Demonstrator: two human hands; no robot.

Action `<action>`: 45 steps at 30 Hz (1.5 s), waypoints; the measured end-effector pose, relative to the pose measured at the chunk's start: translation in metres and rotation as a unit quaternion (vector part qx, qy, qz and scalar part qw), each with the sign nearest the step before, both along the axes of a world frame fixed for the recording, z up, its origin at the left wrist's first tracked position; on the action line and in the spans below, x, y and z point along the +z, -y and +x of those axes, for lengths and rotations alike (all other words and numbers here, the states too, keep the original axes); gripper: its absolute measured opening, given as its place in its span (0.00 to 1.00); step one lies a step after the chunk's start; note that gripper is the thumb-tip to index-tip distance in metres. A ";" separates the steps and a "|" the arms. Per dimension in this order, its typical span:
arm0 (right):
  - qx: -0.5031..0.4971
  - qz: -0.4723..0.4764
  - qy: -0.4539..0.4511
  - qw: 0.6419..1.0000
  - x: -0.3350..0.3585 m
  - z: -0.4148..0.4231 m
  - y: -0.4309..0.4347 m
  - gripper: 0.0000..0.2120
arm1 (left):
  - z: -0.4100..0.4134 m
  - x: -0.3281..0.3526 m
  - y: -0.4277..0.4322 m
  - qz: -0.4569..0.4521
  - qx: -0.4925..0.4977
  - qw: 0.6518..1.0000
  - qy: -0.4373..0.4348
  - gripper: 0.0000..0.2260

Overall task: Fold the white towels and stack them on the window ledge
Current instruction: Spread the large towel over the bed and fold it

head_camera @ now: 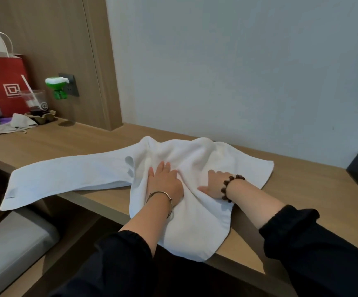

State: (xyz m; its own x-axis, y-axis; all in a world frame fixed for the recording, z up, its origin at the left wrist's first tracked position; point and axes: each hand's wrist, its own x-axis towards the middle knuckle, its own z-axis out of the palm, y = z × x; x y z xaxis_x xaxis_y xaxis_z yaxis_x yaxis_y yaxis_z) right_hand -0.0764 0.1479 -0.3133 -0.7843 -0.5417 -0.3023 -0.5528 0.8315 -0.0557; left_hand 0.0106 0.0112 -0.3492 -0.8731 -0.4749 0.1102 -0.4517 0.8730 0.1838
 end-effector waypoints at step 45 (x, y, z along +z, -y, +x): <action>-0.085 0.079 -0.154 0.981 0.004 0.023 0.000 0.20 | 0.124 0.026 0.126 0.175 0.195 0.907 -0.330 0.03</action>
State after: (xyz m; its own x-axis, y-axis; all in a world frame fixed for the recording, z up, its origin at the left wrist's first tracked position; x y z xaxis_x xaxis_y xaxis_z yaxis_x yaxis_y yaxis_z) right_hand -0.0532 0.1483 -0.3097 -0.9263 -0.3612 -0.1069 -0.3764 0.8979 0.2282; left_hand 0.1349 -0.1151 -0.3235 -0.4296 -0.8401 0.3312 -0.4040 0.5068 0.7615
